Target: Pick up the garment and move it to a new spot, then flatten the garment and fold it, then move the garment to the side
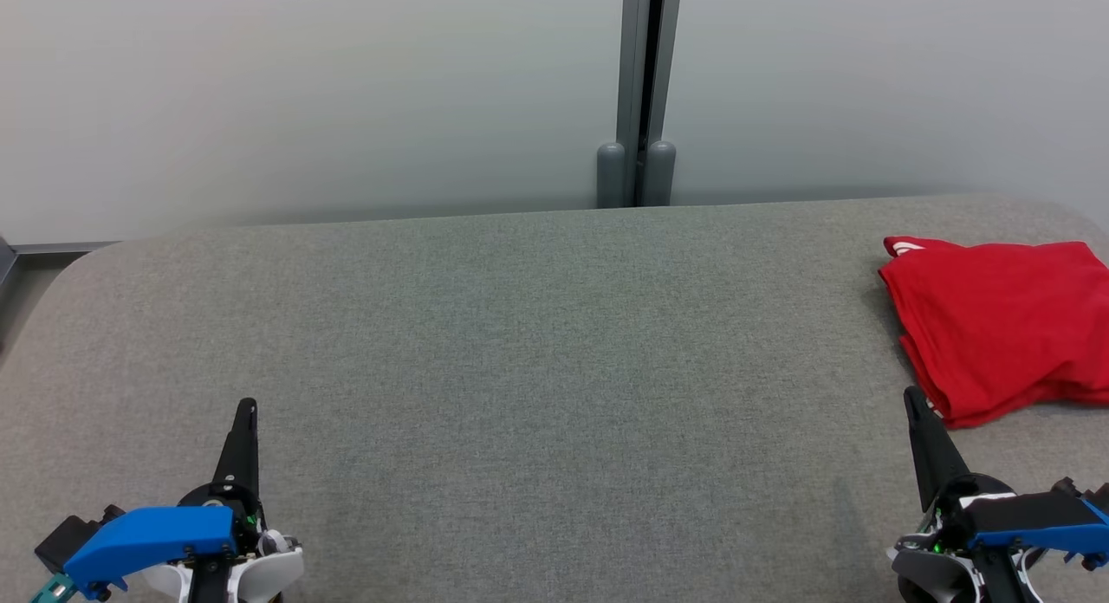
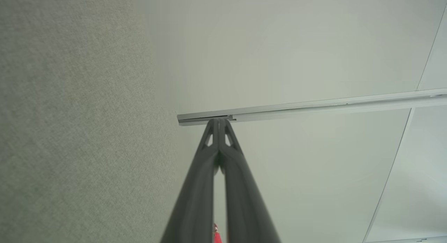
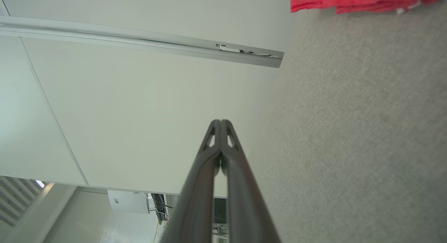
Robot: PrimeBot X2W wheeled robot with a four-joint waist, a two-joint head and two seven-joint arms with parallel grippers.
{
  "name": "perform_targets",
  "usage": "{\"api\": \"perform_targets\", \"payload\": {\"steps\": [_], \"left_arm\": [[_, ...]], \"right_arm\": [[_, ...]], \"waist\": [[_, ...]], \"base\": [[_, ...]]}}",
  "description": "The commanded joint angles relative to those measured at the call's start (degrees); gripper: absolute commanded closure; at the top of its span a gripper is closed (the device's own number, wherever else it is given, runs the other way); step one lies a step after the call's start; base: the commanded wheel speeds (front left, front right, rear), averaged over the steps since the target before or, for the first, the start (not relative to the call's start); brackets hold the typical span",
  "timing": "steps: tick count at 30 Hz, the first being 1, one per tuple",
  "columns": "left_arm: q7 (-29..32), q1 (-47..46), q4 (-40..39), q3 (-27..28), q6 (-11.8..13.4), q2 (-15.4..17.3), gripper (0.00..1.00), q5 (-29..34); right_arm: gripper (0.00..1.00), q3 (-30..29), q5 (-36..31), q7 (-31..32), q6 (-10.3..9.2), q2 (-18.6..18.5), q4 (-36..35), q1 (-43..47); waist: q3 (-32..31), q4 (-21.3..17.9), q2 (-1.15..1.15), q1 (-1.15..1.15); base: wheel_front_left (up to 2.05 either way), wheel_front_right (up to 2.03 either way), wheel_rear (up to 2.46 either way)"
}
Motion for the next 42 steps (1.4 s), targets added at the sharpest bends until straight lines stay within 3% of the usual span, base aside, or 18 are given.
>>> {"api": "perform_targets", "payload": {"steps": [1,19,42], "left_arm": [[0.32,-0.96,-0.35,0.31,-0.41,-0.01,1.00,-0.69],[2.11,-1.99,-0.50,2.09,-1.59,-0.83,1.00,-6.21],[2.16,-1.89,-0.49,2.12,-1.42,-0.85,1.00,-6.09]], "right_arm": [[1.00,-0.24,0.99,0.36,0.00,-0.08,-0.59,-0.73],[1.00,-1.29,8.08,2.14,0.00,-0.09,-1.40,-0.91],[1.00,-1.25,7.98,2.16,0.01,-0.09,-1.39,-0.90]], "waist": [[-0.01,0.01,0.00,0.00],[-0.09,0.11,0.00,0.00],[-0.09,0.12,0.00,0.00]], "base": [[0.00,0.00,0.00],[0.00,0.00,0.00],[0.00,0.00,0.00]]}}
